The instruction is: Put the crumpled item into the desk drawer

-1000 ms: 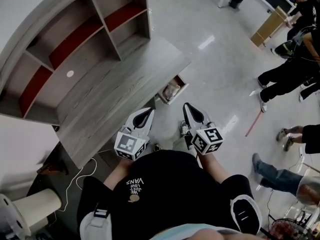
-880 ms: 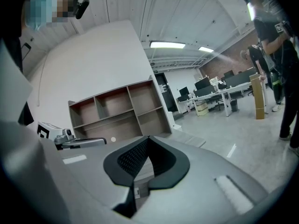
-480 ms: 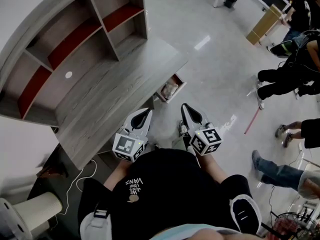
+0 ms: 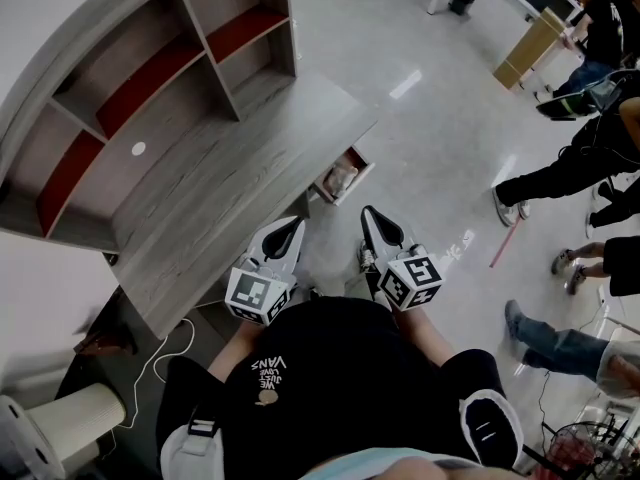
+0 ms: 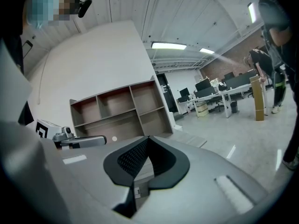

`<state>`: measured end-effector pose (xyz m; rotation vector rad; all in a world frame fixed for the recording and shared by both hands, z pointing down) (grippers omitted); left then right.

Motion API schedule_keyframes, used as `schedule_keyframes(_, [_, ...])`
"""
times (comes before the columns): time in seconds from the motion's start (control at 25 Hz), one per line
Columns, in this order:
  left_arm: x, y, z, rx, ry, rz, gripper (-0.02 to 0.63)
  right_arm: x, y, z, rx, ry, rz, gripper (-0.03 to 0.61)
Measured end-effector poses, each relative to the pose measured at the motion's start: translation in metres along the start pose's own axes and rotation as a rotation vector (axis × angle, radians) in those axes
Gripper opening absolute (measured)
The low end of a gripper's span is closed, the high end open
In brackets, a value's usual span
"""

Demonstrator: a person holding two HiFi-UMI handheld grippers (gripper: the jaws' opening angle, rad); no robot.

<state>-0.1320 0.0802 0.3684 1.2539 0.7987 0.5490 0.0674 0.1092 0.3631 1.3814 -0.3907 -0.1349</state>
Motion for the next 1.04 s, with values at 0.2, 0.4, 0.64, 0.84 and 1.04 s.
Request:
schedule_keyframes(0.2, [-0.0001,0.002,0.0015,-0.009,-0.001,0.006,0.052,-0.0004,0.0041,0.0019,-0.017,-0.001,-0.003,0.002])
schedule_keyframes(0.4, [0.0026,0.0014,0.0015,-0.003,0.005,-0.007,0.052,-0.0004,0.0044,0.0017,-0.022,-0.004,-0.005,0.002])
schedule_keyframes(0.64, [0.0019,0.0032,0.0008,-0.007,-0.002,-0.009,0.052,0.0008,0.0051,0.0024,-0.026,-0.004,-0.004,0.002])
schedule_keyframes(0.84, [0.003,0.0037,0.0004,-0.011,0.0,-0.006,0.052,0.0003,0.007,0.0015,-0.029,-0.007,-0.004,0.002])
schedule_keyframes(1.04, [0.0031,0.0043,0.0034,-0.015,0.004,-0.01,0.052,0.0027,0.0067,0.0043,-0.035,-0.01,-0.003,0.002])
Point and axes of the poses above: the fingertips, and each gripper's own axes: z forward along the fingers, x to its right, y out of its underside, the point moved 6 cm from there along -z, backward along the fingers, and after that the axes turned 8 degrees about -z, right-handed, at the moved point
